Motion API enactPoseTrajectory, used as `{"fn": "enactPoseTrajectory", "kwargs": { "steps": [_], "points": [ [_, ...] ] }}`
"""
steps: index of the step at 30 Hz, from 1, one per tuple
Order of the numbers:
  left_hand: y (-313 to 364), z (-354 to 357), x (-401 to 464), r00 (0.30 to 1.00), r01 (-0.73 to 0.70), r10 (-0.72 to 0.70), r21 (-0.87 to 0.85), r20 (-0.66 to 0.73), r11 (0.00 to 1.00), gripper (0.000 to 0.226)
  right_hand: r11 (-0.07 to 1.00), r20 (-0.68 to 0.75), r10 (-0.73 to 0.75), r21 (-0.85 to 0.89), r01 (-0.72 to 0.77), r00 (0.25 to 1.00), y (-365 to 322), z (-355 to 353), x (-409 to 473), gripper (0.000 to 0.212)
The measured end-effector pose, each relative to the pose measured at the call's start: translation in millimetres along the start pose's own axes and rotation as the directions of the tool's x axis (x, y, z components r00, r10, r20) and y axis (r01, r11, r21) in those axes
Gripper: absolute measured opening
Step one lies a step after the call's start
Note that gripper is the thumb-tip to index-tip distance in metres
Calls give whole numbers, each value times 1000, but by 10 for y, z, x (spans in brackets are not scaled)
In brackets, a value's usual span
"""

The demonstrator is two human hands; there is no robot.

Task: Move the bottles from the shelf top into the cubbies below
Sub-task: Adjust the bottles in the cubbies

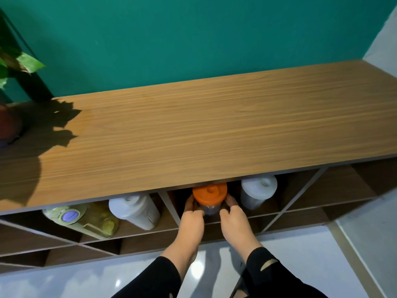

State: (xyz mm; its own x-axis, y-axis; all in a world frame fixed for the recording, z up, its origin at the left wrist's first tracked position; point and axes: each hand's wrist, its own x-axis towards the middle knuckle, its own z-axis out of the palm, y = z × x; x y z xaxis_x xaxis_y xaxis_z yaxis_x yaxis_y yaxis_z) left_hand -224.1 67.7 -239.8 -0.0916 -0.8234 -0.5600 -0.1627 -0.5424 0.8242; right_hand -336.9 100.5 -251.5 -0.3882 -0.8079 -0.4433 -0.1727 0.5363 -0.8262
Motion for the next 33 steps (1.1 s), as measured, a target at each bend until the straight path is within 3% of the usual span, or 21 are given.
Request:
{"fn": "enactPoseTrajectory", "kwargs": {
  "steps": [3, 6, 9, 11, 14, 16, 20, 25, 33],
  "points": [
    [-43, -62, -62, 997, 62, -65, 55, 41, 997, 51, 974, -16, 94, -207, -96, 995, 40, -17, 3, 17],
    [-129, -229, -263, 990, 69, -81, 103, 119, 992, 21, 943, 232, 169, -321, -89, 958, 35, -14, -64, 21],
    [-310, -566, -414, 993, 76, -87, 130, 78, 989, 25, 889, 412, 235, -458, -23, 880, -46, 111, -240, 29],
    [-399, -869, -462, 997, 80, -80, 113, -2, 990, 22, 866, 470, 188, -494, 80, 862, -92, 258, -357, 30],
    [-488, -1346, -452, 988, 65, -57, 46, -144, 997, 22, 893, 543, 24, -388, 225, 839, -219, 568, -535, 29],
    [-499, -1572, -457, 982, 47, -40, 32, -184, 998, 33, 938, 549, -29, -275, 213, 836, -317, 836, -610, 44],
    [-404, -1692, -481, 980, 8, -15, -38, -198, 999, 62, 983, 411, 3, -166, 71, 911, -433, 1344, -651, 70],
    [-243, -1631, -441, 987, -80, 75, -29, -144, 996, 71, 991, 269, -60, -103, 91, 961, -537, 1616, -489, 86],
    [-141, -1776, -247, 978, -129, 133, 37, -161, 991, 70, 990, 276, -112, -51, 131, 955, -533, 1711, -520, 77]
  ]
}}
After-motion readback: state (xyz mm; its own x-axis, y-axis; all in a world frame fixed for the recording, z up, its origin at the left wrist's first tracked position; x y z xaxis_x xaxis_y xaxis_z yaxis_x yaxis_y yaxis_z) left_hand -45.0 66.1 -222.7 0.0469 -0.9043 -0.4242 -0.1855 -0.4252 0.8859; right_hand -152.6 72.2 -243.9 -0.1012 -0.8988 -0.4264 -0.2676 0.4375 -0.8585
